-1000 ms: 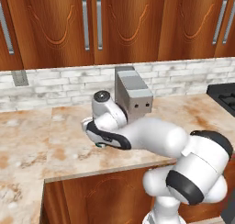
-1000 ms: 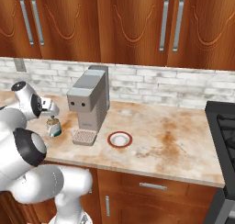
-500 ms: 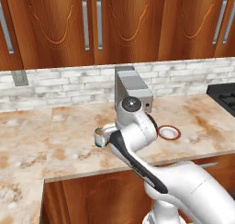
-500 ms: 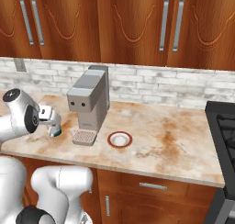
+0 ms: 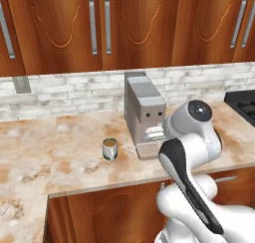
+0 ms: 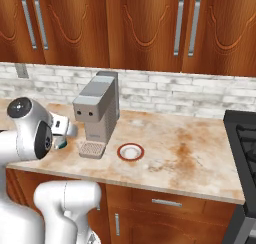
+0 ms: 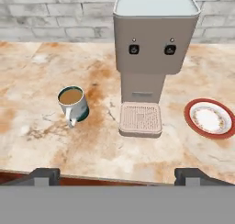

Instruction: Take a sugar cube from the saucer and place it inside the coffee. Then, grab milk from the fridge and place it next to the coffee on the counter to sweeten the coffee.

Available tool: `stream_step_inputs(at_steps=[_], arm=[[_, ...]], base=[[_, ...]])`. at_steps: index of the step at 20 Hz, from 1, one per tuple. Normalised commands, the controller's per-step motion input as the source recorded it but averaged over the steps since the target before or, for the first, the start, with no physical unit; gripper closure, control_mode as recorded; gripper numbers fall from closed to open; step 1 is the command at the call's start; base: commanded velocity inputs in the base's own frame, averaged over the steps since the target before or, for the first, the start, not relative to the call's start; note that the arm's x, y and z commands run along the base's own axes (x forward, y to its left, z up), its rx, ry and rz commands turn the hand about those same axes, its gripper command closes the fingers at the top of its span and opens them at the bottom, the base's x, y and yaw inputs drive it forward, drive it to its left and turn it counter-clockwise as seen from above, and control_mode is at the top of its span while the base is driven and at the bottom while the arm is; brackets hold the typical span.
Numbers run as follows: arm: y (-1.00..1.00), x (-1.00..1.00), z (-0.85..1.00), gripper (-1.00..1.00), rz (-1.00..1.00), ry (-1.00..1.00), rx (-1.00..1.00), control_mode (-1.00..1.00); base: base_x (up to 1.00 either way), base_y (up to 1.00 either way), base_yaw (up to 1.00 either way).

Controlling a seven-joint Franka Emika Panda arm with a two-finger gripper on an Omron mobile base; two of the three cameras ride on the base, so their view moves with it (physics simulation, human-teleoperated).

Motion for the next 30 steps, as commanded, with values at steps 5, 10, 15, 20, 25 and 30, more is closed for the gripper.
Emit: stream_step_inputs(at_steps=[5,10,15,20,25,30], arm=[[-0.47,-0.68,0.55,-1.0,0.0,-0.06,0.1,-1.0],[0.0,0.0,0.0,-1.0,0.0,0.0,0.0,1.0],[0.0,0.0,0.0,-1.0,0.0,0.0,0.0,1.0],[0.0,0.0,0.0,-1.0,0.0,0.0,0.0,1.0],[0.0,0.0,0.0,-1.0,0.0,0.0,0.0,1.0],[0.0,0.0,0.0,-1.0,0.0,0.0,0.0,1.0]], base=[[0.0,0.0,0.0],[-1.0,-0.5,0.49],[-0.89,-0.4,0.89],[-0.48,-0.14,1.0],[-0.16,0.0,1.0],[-0.08,0.0,1.0]])
